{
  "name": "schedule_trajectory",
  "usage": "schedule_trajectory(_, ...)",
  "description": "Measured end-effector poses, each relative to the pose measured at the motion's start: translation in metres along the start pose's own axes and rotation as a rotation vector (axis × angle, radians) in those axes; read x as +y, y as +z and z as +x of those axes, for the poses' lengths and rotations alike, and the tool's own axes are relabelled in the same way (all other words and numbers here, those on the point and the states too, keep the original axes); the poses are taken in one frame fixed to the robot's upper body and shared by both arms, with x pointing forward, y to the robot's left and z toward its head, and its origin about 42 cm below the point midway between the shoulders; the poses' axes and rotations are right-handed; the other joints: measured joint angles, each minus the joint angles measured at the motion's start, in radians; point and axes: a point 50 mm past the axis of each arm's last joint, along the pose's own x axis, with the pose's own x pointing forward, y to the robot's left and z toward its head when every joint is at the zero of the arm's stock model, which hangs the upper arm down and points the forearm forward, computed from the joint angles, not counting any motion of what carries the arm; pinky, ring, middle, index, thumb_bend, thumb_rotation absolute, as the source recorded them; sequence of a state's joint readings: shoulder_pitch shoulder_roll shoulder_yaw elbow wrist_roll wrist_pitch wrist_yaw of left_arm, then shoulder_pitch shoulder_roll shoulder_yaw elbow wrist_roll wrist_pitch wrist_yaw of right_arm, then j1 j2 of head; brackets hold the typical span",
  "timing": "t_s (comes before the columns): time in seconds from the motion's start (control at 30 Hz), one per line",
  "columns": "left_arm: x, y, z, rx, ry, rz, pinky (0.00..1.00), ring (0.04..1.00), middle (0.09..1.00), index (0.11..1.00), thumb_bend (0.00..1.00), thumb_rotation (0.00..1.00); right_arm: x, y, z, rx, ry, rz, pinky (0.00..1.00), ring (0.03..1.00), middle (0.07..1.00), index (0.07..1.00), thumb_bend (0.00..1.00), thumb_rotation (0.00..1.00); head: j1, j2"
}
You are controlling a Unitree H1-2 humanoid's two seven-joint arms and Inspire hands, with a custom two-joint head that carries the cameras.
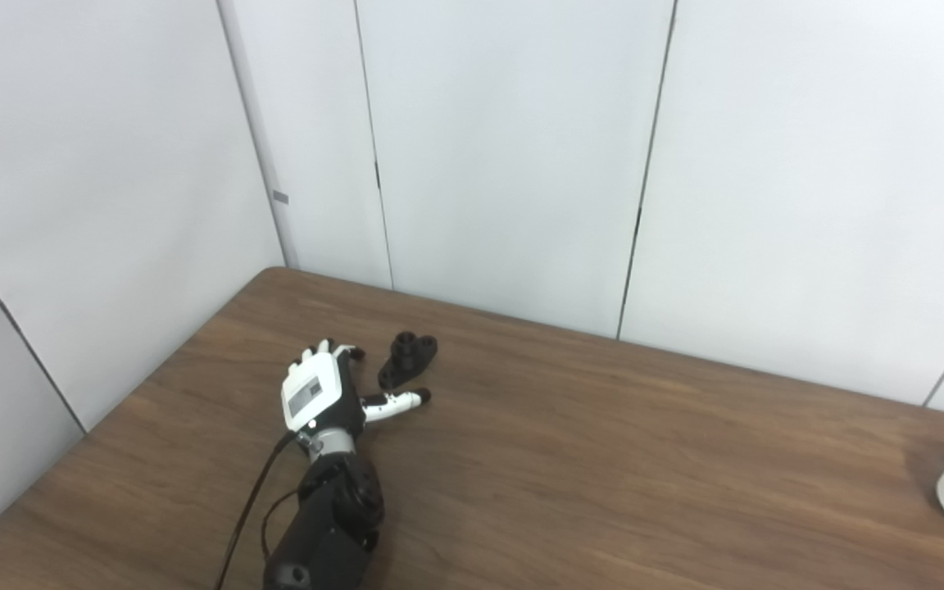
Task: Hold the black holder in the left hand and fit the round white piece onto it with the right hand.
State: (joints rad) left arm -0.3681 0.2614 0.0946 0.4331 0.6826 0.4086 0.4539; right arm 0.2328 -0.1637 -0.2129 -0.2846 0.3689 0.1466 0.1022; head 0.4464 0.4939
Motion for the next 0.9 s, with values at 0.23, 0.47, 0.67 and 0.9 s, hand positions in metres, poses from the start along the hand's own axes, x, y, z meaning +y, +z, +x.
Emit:
schedule_trajectory(0.23, -0.0044, 0.0026, -0.001, -0.028, 0.012, -0.046, 1.0, 0.943, 0.853, 0.481, 0.52, 0.04, -0.0018, -0.0016, -0.0064, -0.013, -0.004, -0.005, 1.0, 1.0, 1.0, 1.0, 0.74, 0.87, -0.002, 0.0)
schedule_trajectory(0.47, -0.0047, 0.0038, -0.001, -0.046, 0.006, -0.058, 1.0, 0.944, 0.851, 0.481, 0.52, 0.05, -0.0023, -0.0022, -0.0078, -0.015, -0.005, -0.009, 1.0, 1.0, 0.997, 1.0, 0.76, 0.86, -0.008, -0.006)
schedule_trajectory(0.67, -0.0043, 0.0036, -0.0005, -0.056, -0.003, -0.068, 1.0, 0.938, 0.852, 0.48, 0.52, 0.05, -0.0023, -0.0024, -0.0078, -0.016, -0.008, -0.006, 1.0, 1.0, 0.979, 1.0, 0.76, 0.85, -0.012, -0.008)
schedule_trajectory(0.9, -0.0031, 0.0034, -0.0009, -0.099, -0.015, -0.035, 1.0, 0.924, 0.85, 0.48, 0.52, 0.05, -0.0019, -0.0031, -0.0074, -0.021, -0.008, -0.011, 1.0, 1.0, 0.99, 1.0, 0.77, 0.85, -0.023, -0.008)
